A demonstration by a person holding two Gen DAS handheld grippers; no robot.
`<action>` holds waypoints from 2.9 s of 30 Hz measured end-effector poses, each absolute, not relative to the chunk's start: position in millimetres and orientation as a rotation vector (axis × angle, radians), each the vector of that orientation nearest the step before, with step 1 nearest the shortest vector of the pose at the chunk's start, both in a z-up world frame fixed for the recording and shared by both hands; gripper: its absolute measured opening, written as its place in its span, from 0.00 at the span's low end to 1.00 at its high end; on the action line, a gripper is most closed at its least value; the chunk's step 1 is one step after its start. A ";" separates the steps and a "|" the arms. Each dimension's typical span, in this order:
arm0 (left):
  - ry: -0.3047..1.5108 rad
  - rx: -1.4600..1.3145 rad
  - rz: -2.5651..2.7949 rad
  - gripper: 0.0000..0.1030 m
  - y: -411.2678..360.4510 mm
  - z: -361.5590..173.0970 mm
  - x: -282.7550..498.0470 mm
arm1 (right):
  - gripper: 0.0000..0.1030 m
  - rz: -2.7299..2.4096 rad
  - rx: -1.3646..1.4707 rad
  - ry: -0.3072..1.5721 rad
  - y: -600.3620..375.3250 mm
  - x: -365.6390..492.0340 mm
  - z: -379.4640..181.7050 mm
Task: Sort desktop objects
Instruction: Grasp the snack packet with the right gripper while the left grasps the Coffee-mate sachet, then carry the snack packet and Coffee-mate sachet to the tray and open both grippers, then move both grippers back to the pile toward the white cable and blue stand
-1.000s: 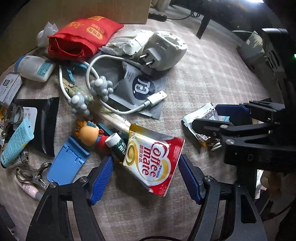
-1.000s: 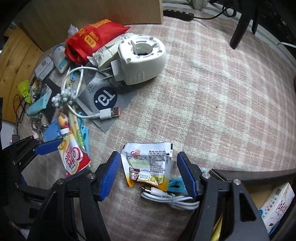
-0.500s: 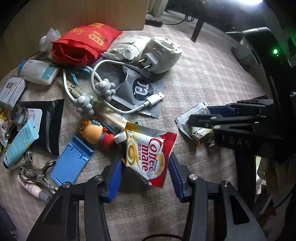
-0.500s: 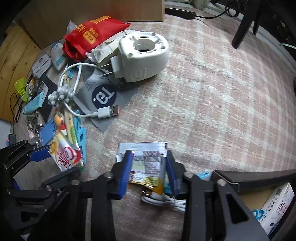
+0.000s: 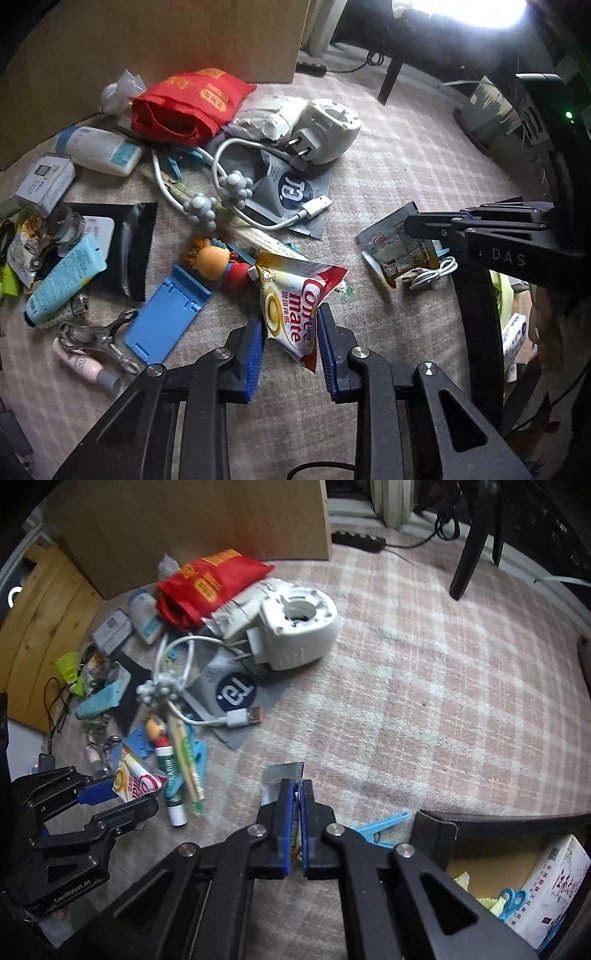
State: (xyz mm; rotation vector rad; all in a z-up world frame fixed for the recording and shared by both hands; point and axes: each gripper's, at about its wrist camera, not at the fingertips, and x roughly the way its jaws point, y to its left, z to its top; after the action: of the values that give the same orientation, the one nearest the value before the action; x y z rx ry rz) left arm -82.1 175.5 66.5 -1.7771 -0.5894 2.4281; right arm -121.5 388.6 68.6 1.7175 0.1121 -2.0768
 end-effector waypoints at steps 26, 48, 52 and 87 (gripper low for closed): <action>-0.209 -1.535 2.210 0.25 380.2 130.6 -131.2 | 0.03 -2.434 1.672 -0.165 561.8 -66.0 142.0; -0.099 -1.519 2.201 0.54 411.6 138.8 -138.0 | 0.26 -2.474 1.654 -0.214 591.4 -54.6 147.3; -0.137 -1.540 2.230 0.54 385.9 133.0 -137.0 | 0.31 -2.443 1.650 -0.201 575.8 -56.7 145.9; -0.378 -1.804 2.294 0.54 159.7 39.2 -86.2 | 0.38 -2.111 1.867 -0.309 391.2 -102.4 38.7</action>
State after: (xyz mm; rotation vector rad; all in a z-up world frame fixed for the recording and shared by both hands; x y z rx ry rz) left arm -86.2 159.7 39.2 -1.8040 -0.3780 2.2944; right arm -102.4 391.2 38.7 1.8671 -0.3093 -2.1106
